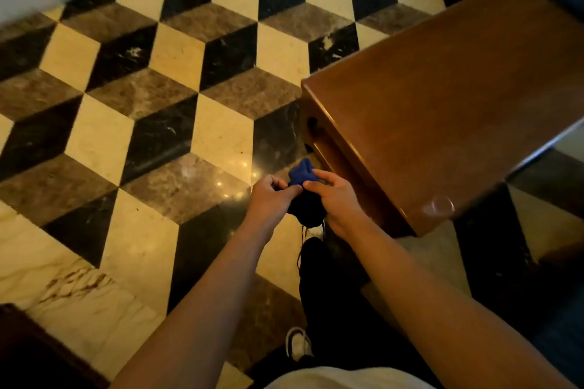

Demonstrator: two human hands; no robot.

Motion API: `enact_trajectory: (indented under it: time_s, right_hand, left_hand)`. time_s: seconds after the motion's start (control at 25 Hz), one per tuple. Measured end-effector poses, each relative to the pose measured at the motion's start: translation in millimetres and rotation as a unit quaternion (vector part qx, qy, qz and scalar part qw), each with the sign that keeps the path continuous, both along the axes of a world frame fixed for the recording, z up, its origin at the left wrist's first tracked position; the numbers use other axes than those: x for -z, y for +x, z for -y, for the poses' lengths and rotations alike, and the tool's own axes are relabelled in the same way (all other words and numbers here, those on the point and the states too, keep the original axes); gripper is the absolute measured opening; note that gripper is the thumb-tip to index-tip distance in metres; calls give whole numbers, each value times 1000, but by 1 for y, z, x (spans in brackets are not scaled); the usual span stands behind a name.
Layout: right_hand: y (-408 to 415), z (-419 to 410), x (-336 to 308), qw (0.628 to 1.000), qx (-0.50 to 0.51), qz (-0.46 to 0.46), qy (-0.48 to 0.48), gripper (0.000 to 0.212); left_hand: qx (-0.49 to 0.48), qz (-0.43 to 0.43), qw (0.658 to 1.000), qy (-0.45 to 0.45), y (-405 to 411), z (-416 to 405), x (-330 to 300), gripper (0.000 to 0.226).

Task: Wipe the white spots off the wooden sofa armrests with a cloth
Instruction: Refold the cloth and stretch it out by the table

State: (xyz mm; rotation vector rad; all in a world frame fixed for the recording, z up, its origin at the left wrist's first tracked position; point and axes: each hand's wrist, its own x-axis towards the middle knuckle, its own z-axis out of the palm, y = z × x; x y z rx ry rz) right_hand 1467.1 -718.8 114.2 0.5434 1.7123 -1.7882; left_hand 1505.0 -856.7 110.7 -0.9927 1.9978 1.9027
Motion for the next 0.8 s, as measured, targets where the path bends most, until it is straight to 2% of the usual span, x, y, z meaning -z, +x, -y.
enact_trajectory:
  time_s: [0.08,0.2,0.32,0.4,0.56,0.68,0.8]
  right_hand:
    - [-53,20,-5,1000,-16,5,-5,39]
    - [-153,52,-21,998,-63,3,-32,50]
    - [-240,81,-43,994,-101,-9,-37,48]
    - [-283,96,-54,994,-93,-32,-48,41]
    - [-393,156,-59,991,-84,-32,-95,26]
    - [-479,201,-46,989,-68,-24,-127,35]
    - [-564,241,-42,989,-39,-73,-122,45]
  left_hand:
    - [-17,-9,1000,0,-50,25,-8,30]
    - [-37,-13,999,3,-149,70,-29,51]
    - [-26,-42,998,34,-232,108,-57,55]
    - [-25,-70,993,87,-272,127,-70,56]
    - [-38,-91,980,175,-383,185,-84,45]
    - [-46,-89,974,203,-474,229,-76,26]
    - [-48,-78,980,177,-564,277,-67,24]
